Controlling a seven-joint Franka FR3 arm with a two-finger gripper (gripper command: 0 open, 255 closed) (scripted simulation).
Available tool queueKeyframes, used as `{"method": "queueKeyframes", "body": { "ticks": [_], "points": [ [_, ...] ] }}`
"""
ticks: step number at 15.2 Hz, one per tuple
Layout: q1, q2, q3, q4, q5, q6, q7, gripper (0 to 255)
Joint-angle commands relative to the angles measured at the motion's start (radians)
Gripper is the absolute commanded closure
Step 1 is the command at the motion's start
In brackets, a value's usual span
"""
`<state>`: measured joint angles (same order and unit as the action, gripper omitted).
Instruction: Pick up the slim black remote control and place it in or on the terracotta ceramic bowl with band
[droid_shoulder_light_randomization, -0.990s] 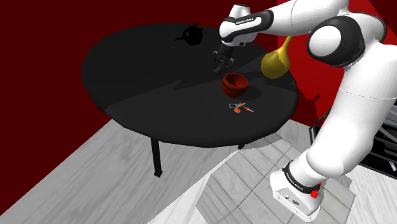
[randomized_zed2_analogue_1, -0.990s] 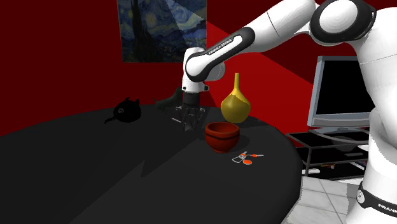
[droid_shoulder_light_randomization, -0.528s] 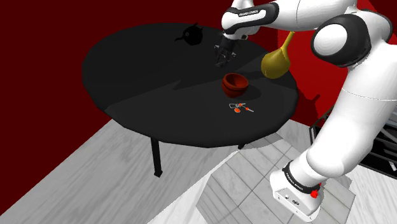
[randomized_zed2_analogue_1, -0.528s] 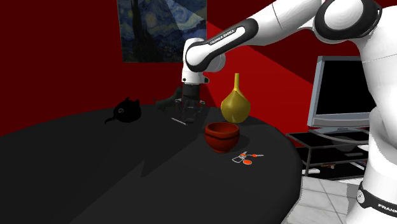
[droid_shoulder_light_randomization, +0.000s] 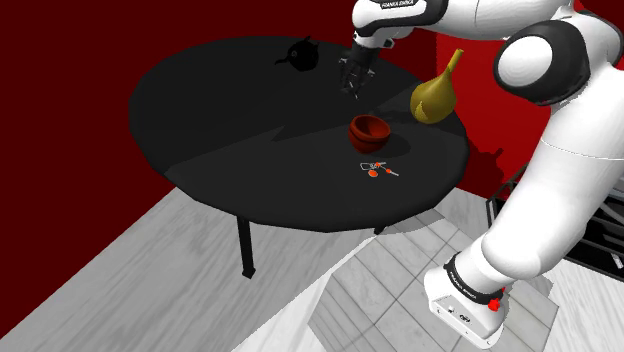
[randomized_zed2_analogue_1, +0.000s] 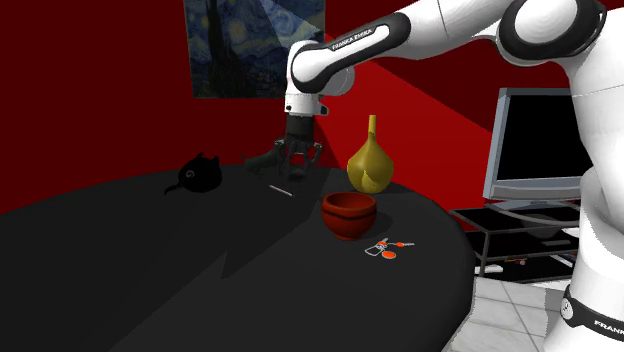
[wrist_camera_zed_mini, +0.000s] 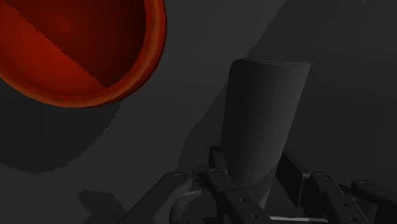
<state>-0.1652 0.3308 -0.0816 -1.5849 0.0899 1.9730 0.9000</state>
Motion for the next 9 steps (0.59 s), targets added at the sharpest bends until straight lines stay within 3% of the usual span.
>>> {"method": "queueKeyframes", "body": {
  "ticks": [1, 6, 9],
  "points": [
    [0.000, -0.008, -0.001, 0.016, -0.001, -0.024, 0.001, 255],
    [-0.001, -0.015, -0.001, 0.070, -0.003, -0.085, 0.005, 255],
    [0.010, -0.147, -0.001, -0.121, -0.014, -0.026, 0.012, 255]
  ]
}}
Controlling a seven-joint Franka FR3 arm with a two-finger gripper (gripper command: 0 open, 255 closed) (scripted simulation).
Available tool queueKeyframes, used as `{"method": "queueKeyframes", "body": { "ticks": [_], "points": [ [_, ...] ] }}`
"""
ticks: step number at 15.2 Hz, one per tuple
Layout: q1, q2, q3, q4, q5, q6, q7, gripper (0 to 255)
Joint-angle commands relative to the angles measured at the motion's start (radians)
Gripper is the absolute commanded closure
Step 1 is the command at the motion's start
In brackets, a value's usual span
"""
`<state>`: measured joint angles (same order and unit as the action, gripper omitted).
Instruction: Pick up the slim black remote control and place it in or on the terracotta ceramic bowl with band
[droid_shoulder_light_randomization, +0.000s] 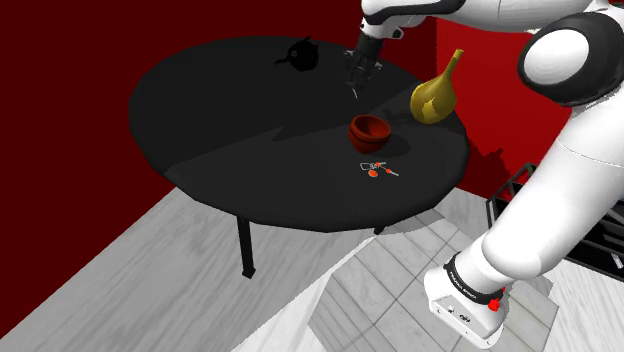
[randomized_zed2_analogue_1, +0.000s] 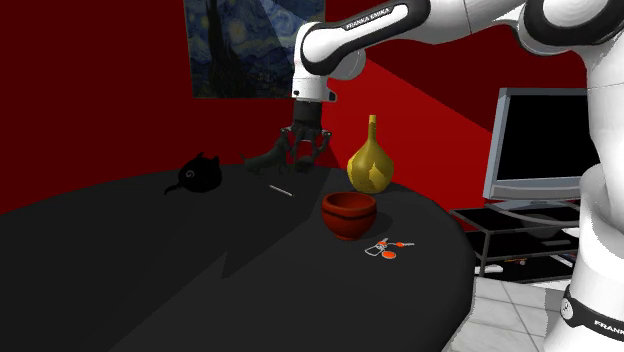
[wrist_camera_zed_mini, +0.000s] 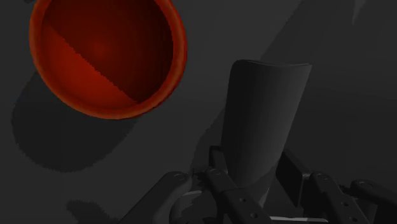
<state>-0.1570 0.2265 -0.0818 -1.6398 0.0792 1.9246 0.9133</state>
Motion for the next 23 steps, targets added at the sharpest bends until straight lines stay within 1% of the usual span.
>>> {"method": "queueKeyframes", "body": {
  "ticks": [1, 5, 10, 11, 22, 23],
  "points": [
    [0.004, -0.084, 0.000, -0.123, -0.006, 0.039, 0.002, 255],
    [0.013, -0.245, 0.004, -0.333, -0.020, 0.090, 0.016, 255],
    [0.018, -0.442, 0.015, -0.562, -0.035, 0.124, 0.036, 255],
    [0.018, -0.455, 0.016, -0.576, -0.035, 0.125, 0.038, 255],
    [0.019, -0.401, 0.014, -0.680, -0.027, 0.282, 0.026, 255],
    [0.019, -0.402, 0.014, -0.680, -0.027, 0.282, 0.026, 255]
  ]
}}
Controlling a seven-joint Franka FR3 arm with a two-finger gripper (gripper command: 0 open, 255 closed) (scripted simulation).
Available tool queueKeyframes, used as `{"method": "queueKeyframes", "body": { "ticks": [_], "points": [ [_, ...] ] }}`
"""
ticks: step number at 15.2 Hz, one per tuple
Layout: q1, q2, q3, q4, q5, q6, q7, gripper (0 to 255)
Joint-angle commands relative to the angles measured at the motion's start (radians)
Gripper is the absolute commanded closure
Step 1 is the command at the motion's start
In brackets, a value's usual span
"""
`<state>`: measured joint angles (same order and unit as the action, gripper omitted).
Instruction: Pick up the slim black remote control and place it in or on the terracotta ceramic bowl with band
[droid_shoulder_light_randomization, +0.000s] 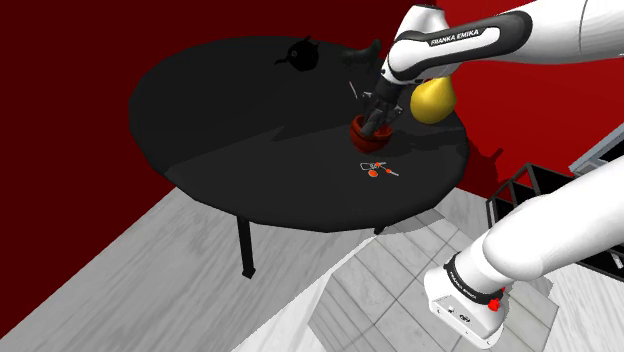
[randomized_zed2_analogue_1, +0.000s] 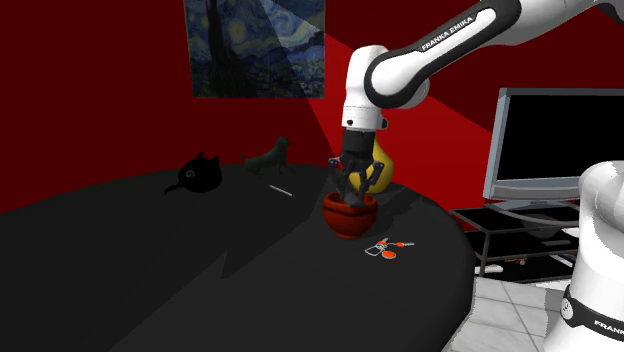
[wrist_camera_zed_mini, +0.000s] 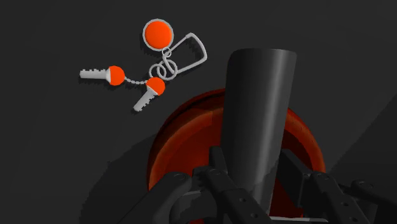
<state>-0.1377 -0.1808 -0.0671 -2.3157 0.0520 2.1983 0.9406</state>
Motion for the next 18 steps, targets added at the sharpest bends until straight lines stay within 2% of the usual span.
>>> {"method": "queueKeyframes", "body": {
  "ticks": [1, 7, 8, 13, 17, 18],
  "points": [
    [0.000, 0.006, -0.001, -0.004, 0.000, 0.008, -0.001, 255],
    [-0.001, 0.006, 0.000, -0.004, 0.001, 0.008, -0.001, 255],
    [-0.001, 0.006, -0.001, -0.006, 0.001, 0.009, -0.002, 0],
    [-0.001, 0.006, 0.000, -0.004, 0.001, 0.008, -0.001, 0],
    [-0.005, -0.050, -0.002, 0.071, -0.008, -0.122, 0.004, 0],
    [-0.005, -0.050, -0.002, 0.071, -0.008, -0.122, 0.004, 0]
  ]
}}
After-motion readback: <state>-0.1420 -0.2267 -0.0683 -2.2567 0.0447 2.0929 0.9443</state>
